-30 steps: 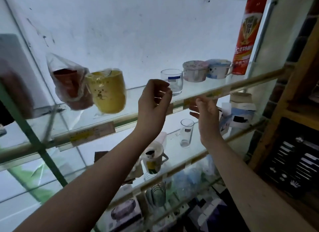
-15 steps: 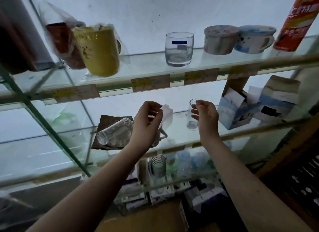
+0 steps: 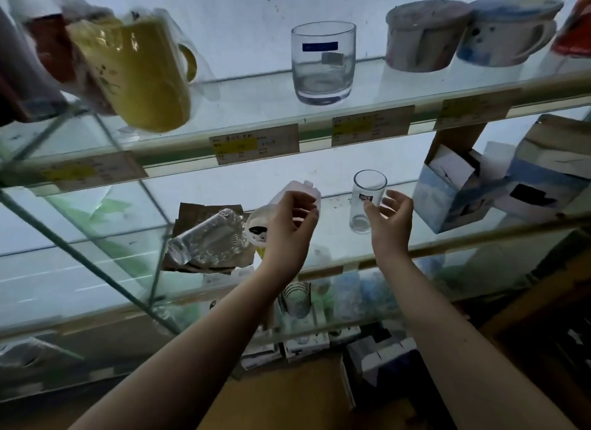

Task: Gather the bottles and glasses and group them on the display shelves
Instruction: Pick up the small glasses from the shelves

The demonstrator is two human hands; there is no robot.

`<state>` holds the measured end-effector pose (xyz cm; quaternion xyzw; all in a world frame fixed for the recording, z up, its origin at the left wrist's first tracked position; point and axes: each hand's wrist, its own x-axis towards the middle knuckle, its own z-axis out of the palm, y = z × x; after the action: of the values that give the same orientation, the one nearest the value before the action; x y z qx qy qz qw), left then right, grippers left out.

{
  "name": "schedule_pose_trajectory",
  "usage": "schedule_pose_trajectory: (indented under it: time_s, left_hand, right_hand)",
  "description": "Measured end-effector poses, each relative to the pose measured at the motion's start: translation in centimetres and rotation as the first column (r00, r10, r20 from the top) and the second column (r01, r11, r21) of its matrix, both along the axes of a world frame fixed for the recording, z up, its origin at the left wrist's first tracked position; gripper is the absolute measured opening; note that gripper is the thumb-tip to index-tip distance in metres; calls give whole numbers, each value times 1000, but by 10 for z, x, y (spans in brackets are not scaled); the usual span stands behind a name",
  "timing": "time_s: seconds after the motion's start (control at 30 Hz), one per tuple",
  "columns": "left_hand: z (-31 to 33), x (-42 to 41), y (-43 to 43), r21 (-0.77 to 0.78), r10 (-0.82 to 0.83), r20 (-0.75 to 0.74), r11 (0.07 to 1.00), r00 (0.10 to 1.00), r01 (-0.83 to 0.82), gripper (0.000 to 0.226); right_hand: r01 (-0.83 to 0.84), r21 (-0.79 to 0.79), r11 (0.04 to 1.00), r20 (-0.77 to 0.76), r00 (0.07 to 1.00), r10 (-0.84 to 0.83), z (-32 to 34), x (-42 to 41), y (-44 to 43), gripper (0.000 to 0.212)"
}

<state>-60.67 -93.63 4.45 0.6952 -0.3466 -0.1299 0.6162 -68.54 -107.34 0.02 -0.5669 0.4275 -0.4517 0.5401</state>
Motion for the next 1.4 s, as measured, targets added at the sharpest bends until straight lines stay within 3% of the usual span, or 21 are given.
schedule_pose_trajectory:
  time_s: [0.13,0.23,0.4,0.57,0.67,0.83,0.97,1.03,1.13,1.23,1.4]
  left_hand:
    - [-6,-3,-22,49,2,-18,999,1000,-1,22]
    - [-9,1,-31,79,1,-27,997,1000,1,22]
    - [-12,6,-31,78,6,-28,997,1000,-4,20]
    - [-2,15,-19,24,27,-14,999,1000,-27,15]
    - [6,37,-1,18,111,81,993,990,-113,10]
    - [-12,86,40,185,217,166,951,962,-246,11]
    - [-28,104,63,288,189,295,917,937,-276,19]
    - [-36,118,70,418,170,438,830,883,-368,30]
    - [-40,135,76,650,32,593,571,805,-502,51]
    - [-39,153,76,784,-93,545,408,833,-468,66]
    - [-44,164,72,884,-157,399,327,903,-334,55]
  right_hand:
    - [-8,41,999,-157,987,14,-19,12,-24,70]
    - [-41,62,997,-231,971,55,-30,21,-36,82]
    - [-71,37,997,-215,974,77,-36,25,-41,64]
    - [-68,-40,997,-181,982,60,-30,17,-26,59]
    - [-71,-107,992,-154,987,54,-24,15,-5,59]
    - [-111,-98,989,-56,993,106,-16,18,29,51]
    - [-64,-123,990,-68,996,56,-12,25,49,47]
    - [-43,-151,988,-86,996,30,-10,30,60,47]
    - [-25,-166,986,-97,995,9,-6,32,72,46]
    - [7,-182,983,-93,995,-24,-2,37,86,44]
    - [72,-215,974,-82,992,-92,-3,40,107,42]
